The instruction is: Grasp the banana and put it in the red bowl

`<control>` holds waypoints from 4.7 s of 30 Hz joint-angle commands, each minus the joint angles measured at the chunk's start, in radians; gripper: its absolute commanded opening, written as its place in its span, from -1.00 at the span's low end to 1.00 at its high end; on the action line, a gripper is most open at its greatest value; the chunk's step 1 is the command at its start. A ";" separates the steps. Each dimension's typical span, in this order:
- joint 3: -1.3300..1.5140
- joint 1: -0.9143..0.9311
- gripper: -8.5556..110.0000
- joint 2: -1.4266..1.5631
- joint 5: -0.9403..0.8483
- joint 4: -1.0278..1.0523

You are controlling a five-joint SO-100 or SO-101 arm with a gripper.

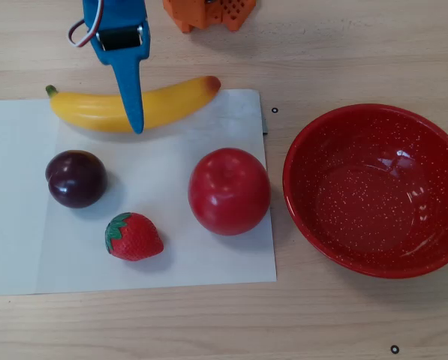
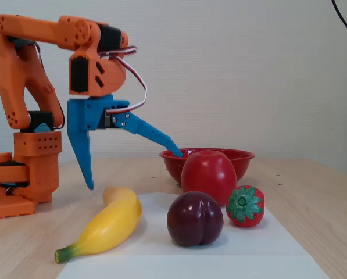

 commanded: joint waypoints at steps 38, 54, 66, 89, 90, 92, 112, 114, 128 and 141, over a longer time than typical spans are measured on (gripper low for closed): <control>0.127 -0.029 -0.21 -0.115 0.017 -0.388; 0.114 -0.014 -0.85 -0.028 -0.005 -0.344; -0.238 0.046 -0.85 0.012 -0.179 0.023; -0.904 0.413 -0.85 0.003 -0.486 0.471; -0.914 0.446 -0.85 0.005 -0.506 0.471; -0.937 0.514 -0.85 0.008 -0.541 0.462; -0.962 1.085 -0.85 -0.110 -0.718 0.040; -0.911 1.106 -0.85 -0.123 -0.704 -0.043; -0.515 1.098 -0.85 -0.229 -0.555 -0.611; -0.433 1.057 -0.29 -0.299 -0.557 -0.675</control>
